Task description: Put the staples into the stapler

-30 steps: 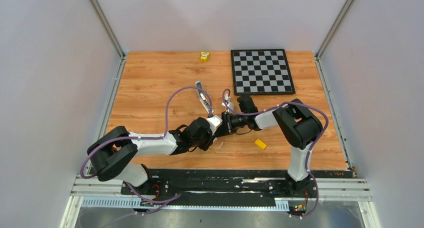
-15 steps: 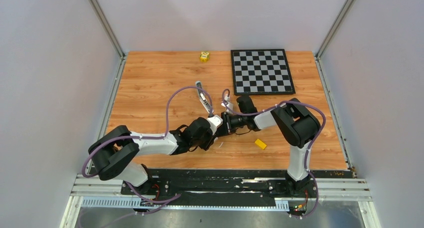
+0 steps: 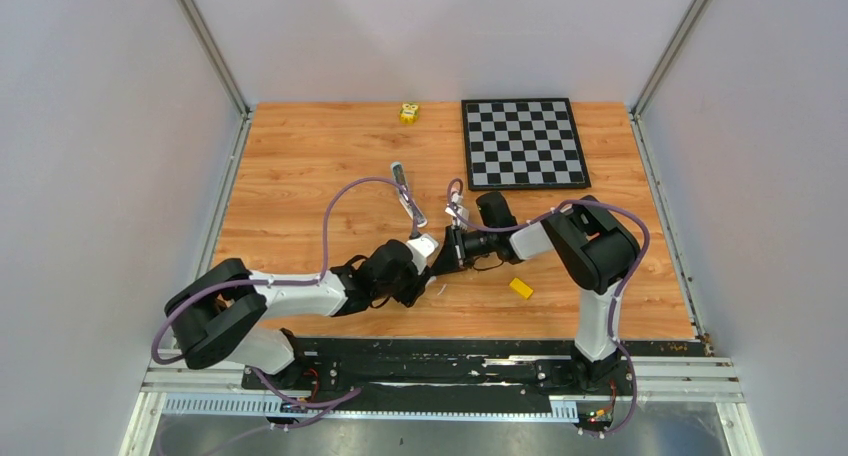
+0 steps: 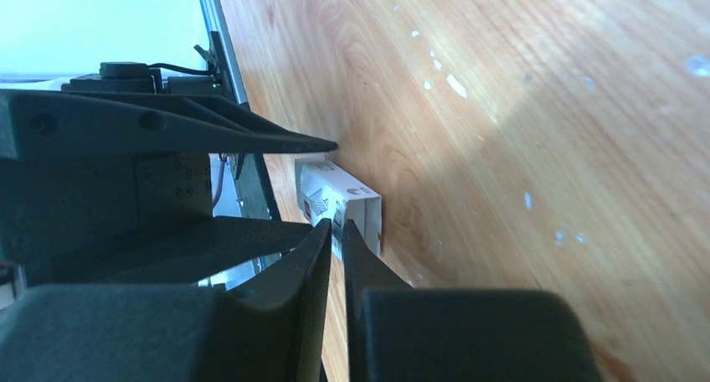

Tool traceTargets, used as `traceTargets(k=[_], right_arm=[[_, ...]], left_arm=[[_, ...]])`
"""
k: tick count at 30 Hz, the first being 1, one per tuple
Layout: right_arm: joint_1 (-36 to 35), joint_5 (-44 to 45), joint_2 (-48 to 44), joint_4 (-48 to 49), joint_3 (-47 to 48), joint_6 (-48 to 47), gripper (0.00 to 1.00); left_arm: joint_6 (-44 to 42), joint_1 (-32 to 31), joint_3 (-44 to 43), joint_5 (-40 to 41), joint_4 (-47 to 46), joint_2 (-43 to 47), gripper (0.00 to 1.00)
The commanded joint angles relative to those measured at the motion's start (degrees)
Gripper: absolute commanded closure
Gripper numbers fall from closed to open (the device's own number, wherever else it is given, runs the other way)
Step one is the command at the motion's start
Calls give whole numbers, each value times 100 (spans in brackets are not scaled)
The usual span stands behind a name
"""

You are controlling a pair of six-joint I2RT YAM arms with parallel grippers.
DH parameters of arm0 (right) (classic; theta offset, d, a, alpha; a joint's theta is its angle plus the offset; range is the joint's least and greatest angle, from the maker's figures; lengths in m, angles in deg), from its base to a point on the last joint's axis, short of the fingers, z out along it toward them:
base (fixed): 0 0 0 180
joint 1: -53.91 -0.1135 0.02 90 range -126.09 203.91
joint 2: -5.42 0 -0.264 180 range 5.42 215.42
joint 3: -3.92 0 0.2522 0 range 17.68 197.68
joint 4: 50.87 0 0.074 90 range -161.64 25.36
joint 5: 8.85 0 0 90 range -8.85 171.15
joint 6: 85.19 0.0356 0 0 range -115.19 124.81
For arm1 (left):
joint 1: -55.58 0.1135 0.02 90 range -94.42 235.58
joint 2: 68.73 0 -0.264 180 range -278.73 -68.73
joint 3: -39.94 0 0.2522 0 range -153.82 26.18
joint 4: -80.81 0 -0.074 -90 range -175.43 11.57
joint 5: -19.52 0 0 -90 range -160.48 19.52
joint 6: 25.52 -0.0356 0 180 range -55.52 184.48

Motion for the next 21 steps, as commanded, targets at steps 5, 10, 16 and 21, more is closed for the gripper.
traceTargets(k=[5,10,16,21], right_arm=[[228,-257,52,15,-97,-120,97],[244,-300,68,11,-105,-147,100],[263,-329,70,39,-114,-120,94],[239,-376,107,56,-86,-72,84]], left_arm=[[199,-51,264,47,276,324,46],[217,-51,244,22,292,271,46],[237,-51,238,-11,331,290,45],[239,-51,232,-28,325,267,47]])
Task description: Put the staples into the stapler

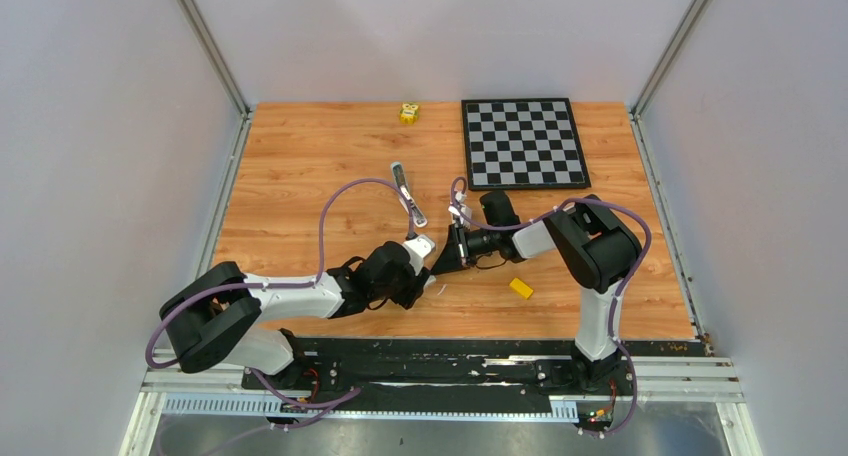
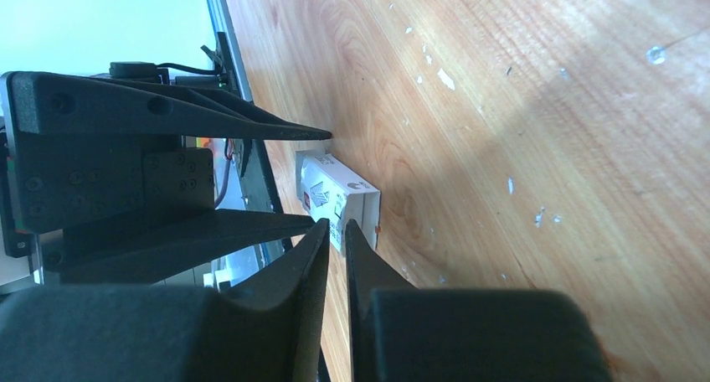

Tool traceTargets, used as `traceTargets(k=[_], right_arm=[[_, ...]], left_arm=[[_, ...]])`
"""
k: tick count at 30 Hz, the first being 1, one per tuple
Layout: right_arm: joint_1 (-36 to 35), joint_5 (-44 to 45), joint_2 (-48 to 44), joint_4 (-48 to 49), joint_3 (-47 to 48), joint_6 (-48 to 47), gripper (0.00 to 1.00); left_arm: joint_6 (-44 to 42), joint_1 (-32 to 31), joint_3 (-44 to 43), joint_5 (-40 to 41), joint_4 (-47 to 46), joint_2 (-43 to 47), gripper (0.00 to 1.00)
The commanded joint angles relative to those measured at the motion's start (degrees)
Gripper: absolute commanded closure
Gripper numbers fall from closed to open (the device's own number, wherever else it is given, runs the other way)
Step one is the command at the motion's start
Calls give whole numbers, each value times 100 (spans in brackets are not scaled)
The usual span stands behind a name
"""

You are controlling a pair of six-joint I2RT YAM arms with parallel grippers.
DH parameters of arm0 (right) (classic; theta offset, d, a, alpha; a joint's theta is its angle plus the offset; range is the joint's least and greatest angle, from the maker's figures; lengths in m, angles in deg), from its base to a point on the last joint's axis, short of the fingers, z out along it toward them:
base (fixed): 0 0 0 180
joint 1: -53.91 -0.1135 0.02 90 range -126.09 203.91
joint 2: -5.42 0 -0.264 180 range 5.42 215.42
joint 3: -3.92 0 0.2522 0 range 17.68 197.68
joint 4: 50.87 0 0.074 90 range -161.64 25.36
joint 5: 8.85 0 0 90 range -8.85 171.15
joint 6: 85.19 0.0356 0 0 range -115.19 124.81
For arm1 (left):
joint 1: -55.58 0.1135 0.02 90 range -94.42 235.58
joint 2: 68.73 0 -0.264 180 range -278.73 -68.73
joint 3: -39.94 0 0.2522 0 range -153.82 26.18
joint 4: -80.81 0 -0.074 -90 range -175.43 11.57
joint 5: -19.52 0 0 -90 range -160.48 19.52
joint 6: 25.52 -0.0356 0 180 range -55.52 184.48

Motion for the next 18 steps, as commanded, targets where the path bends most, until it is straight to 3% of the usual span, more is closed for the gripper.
traceTargets(k=[1,11,18], right_arm=[[44,-211,114,51,-38,-53,83],[-92,-166,215,16,50,-19,81],[-89,-205,258,52,90,-7,97]], left_arm=[[84,-51,47,-43,219,-5,48],[71,-51,54,-41,181,-23,50],[105,-51,101,-66,147,20,50]])
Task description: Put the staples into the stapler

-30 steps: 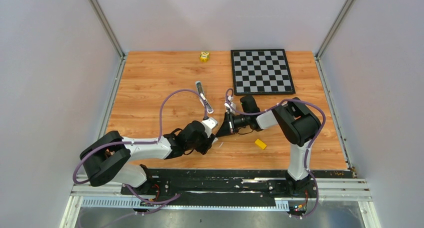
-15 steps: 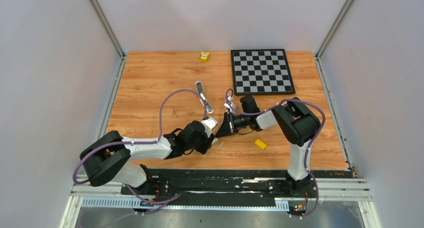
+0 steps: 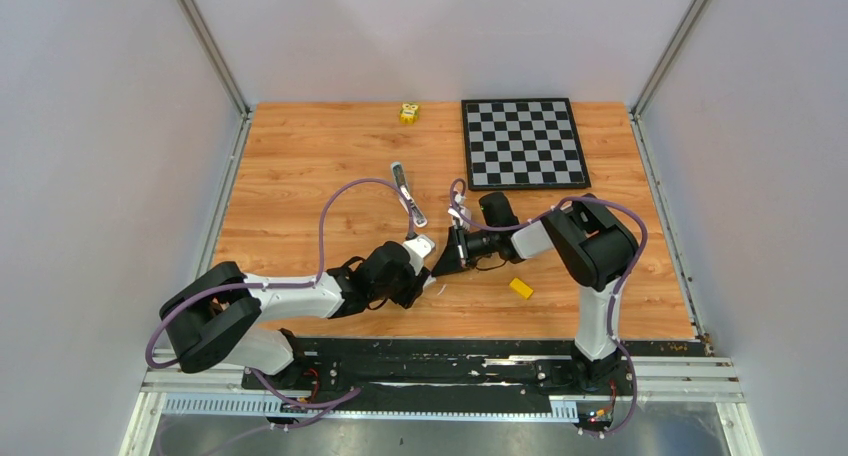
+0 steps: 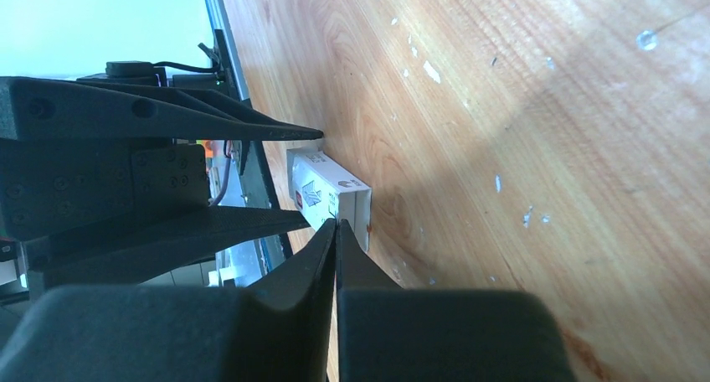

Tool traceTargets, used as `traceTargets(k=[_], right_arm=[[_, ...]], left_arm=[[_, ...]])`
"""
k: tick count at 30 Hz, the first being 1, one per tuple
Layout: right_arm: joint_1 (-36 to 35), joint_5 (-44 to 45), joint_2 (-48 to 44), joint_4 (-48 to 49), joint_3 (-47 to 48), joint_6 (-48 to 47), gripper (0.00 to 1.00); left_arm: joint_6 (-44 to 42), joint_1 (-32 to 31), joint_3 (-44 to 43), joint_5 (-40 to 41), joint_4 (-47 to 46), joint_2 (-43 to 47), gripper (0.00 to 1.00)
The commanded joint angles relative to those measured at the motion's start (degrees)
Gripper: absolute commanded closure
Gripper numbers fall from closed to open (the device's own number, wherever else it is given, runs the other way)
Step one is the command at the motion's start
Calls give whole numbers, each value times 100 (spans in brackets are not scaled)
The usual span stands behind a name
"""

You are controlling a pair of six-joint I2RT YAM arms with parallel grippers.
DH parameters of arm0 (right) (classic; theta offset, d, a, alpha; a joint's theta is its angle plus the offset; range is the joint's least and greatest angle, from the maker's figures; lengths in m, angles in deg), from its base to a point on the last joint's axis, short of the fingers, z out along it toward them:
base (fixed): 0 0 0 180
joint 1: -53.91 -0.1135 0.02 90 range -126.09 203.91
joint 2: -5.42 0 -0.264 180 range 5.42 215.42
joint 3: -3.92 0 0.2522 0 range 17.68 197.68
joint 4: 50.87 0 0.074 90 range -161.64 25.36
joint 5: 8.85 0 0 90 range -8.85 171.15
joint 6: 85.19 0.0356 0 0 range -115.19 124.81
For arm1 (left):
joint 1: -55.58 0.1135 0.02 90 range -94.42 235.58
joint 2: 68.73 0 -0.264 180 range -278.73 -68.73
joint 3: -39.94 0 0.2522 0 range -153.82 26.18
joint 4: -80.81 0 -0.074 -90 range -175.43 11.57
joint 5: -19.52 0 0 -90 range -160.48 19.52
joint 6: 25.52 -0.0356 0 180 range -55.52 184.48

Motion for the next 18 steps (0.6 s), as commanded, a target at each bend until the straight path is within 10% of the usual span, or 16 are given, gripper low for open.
traceTargets(k=[1,18], right_arm=[[-62,-193,168,62,94,-41,98],[124,-319,-45,-264,51,-356,100]], left_arm=[[118,-51,129,-72,123,33,50],[154,-51,133,-136,212,98,41]])
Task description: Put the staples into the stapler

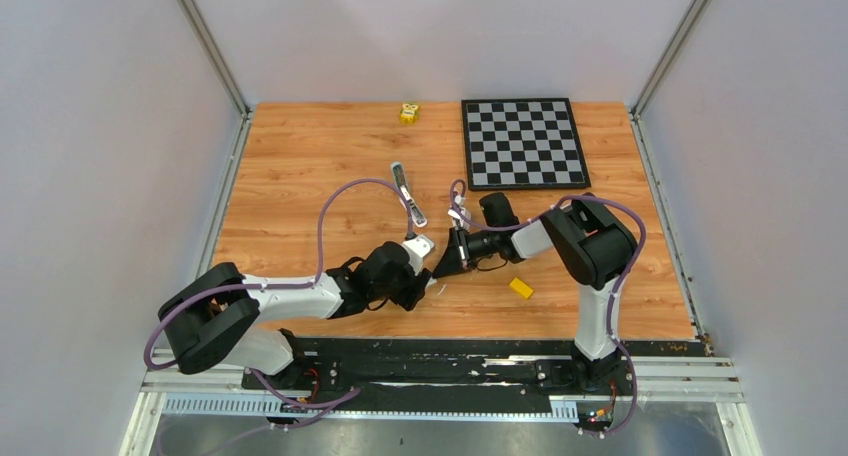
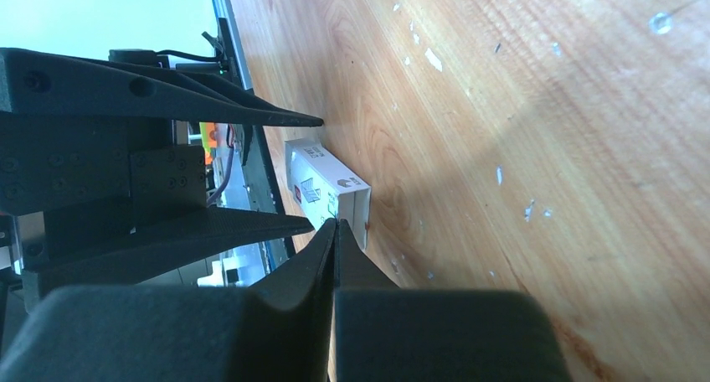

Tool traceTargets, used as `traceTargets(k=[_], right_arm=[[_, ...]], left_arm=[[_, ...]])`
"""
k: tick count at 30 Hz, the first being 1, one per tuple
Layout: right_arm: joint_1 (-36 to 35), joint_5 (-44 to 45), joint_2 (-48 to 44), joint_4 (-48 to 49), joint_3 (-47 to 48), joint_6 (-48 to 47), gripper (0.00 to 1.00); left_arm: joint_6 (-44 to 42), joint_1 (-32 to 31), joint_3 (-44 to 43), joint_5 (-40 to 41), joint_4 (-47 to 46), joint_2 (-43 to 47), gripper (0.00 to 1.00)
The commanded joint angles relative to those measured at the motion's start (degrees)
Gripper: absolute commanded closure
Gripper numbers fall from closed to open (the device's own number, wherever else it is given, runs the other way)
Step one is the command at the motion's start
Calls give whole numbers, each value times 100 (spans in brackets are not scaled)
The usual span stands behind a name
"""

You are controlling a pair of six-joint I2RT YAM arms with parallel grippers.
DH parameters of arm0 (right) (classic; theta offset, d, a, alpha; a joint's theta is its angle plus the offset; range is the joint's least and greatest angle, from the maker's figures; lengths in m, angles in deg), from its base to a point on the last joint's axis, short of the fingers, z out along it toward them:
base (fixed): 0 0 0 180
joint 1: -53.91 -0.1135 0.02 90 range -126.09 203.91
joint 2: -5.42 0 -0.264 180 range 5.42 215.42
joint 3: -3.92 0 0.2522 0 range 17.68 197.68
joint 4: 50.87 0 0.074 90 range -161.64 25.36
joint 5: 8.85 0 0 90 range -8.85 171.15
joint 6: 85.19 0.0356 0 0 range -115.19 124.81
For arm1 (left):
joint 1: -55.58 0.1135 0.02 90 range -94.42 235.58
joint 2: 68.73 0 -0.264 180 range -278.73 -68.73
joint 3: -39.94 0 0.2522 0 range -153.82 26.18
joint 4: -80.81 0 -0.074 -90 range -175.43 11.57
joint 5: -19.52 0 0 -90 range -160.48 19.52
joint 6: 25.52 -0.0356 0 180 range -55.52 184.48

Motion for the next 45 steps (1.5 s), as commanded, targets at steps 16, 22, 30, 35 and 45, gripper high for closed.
traceTargets(k=[16,22,30,35,45], right_arm=[[234,-89,-432,-841,30,-694,100],[249,-72,-453,-866,14,-709,100],[309,-54,-513,-970,9,-772,100],[404,-55,-547,-1085,-4,-847,100],[489,-68,-593,-1369,11,-1023,100]], left_arm=[[37,-51,87,-228,238,15,43],[23,-51,68,-260,233,-32,47],[9,-51,60,-307,244,-49,57],[14,-51,60,-298,256,-56,57],[-20,-54,42,-289,229,-93,62]])
